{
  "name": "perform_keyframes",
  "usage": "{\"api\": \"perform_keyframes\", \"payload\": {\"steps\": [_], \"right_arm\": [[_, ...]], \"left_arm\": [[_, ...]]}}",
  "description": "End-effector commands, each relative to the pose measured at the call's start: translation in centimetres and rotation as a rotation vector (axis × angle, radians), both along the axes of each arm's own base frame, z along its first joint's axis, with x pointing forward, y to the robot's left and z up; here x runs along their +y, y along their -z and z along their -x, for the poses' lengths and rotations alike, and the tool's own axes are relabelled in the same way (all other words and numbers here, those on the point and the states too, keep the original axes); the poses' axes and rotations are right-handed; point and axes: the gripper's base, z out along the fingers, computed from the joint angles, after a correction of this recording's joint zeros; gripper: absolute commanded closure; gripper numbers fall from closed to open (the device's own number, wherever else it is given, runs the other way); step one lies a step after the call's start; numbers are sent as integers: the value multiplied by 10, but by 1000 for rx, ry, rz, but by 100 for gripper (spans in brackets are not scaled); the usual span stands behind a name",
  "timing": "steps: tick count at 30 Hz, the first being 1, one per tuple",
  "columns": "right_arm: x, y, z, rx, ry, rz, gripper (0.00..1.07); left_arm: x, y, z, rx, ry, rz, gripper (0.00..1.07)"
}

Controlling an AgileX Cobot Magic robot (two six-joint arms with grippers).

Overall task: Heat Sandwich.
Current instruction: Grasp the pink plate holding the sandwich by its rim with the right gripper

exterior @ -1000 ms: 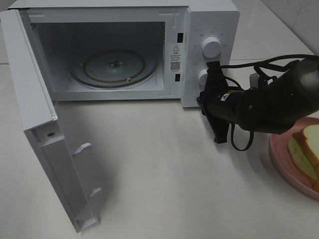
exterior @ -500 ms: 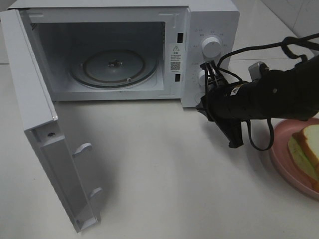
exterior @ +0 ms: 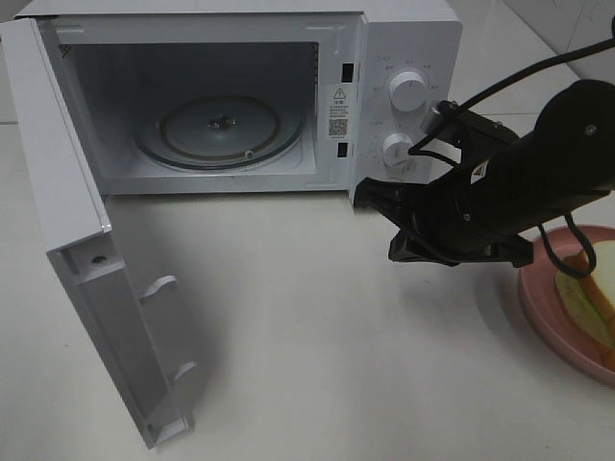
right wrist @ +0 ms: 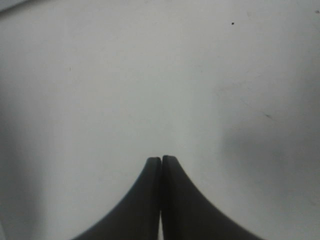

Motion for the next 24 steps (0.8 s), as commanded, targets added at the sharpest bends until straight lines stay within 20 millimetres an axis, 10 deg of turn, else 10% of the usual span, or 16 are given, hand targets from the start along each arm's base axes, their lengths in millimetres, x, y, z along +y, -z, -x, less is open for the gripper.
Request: {"api": "perform_keyframes", "payload": {"steps": [1, 11, 24], "right_arm": [[-5, -8, 9, -10, -184, 109, 103], [-16, -24, 29, 97, -326, 222, 89], [-22, -39, 30, 144, -411, 333, 22]], "left_arm": [[0, 0, 4, -33, 2, 3, 7], [0, 0, 4, -33, 2, 3, 7], [0, 0, 4, -33, 2, 3, 7]]}}
